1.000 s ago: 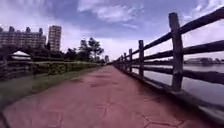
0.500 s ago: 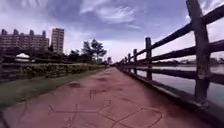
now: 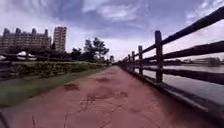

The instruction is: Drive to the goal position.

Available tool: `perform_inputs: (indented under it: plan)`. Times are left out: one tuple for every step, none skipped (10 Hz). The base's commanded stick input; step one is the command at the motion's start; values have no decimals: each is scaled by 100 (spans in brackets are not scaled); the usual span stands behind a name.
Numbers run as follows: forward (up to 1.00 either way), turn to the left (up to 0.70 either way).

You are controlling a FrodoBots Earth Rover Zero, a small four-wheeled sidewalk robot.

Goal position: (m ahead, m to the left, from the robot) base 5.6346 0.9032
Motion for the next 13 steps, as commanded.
perform_inputs:
  plan:
    - [100, 0]
    - [100, 0]
    - [100, 0]
    - [100, 0]
    - [100, 0]
    - [100, 0]
    - [100, 0]
    - [100, 0]
    - [100, 0]
    - [100, 0]
    - [100, 0]
    - [100, 0]
    - [100, 0]
